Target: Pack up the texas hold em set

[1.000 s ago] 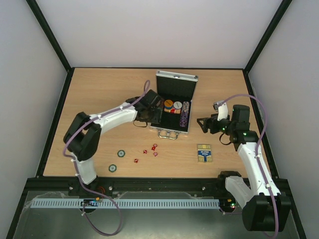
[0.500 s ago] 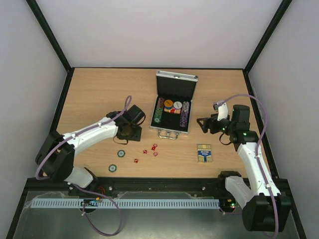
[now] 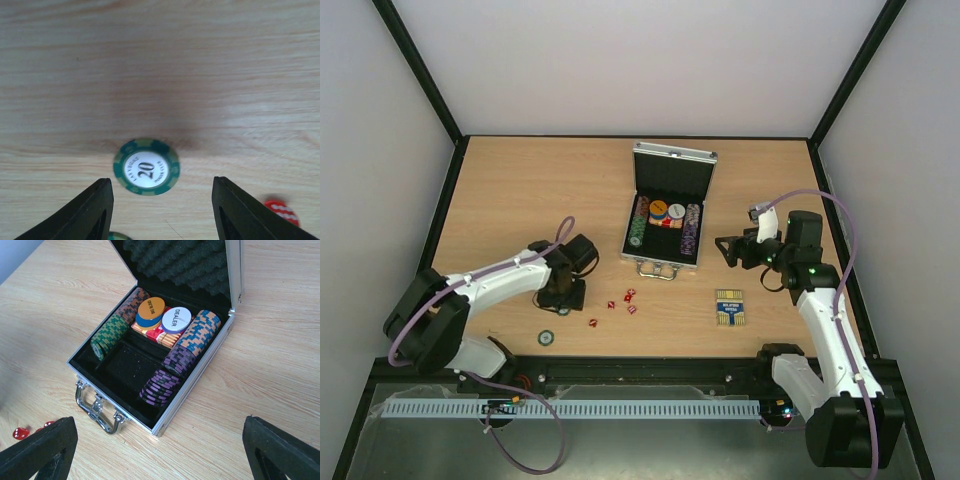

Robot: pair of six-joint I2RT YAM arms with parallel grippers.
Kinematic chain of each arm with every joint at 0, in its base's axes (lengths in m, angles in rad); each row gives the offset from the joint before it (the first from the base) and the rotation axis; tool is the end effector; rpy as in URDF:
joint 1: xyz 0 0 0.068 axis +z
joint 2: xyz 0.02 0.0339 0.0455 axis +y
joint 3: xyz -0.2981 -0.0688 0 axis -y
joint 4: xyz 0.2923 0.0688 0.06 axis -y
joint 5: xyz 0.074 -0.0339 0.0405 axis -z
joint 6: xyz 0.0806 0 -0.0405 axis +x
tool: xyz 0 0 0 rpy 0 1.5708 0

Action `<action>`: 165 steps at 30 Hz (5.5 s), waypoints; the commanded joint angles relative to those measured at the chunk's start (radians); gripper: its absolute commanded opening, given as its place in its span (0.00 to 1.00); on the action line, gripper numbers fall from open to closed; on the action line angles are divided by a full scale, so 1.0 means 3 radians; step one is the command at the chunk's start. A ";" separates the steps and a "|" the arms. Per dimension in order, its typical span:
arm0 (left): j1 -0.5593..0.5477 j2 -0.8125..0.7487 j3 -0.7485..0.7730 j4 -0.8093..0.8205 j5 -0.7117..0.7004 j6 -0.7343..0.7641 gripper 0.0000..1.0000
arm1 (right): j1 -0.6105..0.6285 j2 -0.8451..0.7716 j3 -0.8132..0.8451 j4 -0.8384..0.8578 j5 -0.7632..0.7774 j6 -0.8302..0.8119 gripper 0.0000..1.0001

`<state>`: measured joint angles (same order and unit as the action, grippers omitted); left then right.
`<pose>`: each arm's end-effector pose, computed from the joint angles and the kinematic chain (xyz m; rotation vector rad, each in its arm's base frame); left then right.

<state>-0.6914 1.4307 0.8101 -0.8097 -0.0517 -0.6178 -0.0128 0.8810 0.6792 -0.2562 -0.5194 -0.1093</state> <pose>0.2127 -0.1707 0.1345 0.1049 2.9962 -0.0669 0.2583 0.0367 0.2800 -0.4192 1.9473 0.4466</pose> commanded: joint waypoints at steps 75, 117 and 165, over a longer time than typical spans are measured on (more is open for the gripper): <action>-0.0228 0.1346 0.0718 0.0147 0.0042 0.0102 0.42 | -0.0014 -0.0043 0.0011 -0.0062 -0.0035 -0.0068 0.91; -0.0228 0.1632 0.2080 0.0904 -0.0180 -0.0059 0.36 | -0.0014 0.0003 -0.0002 -0.0051 -0.0004 -0.0060 0.91; -0.0119 0.1715 0.2174 0.0748 -0.0349 0.0061 0.54 | -0.0014 0.0085 0.0003 -0.0061 -0.0005 -0.0086 0.91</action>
<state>-0.7383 1.9987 1.4483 -0.5194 -0.1318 -0.6315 -0.0132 0.9001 0.6792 -0.2569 -0.5152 -0.1242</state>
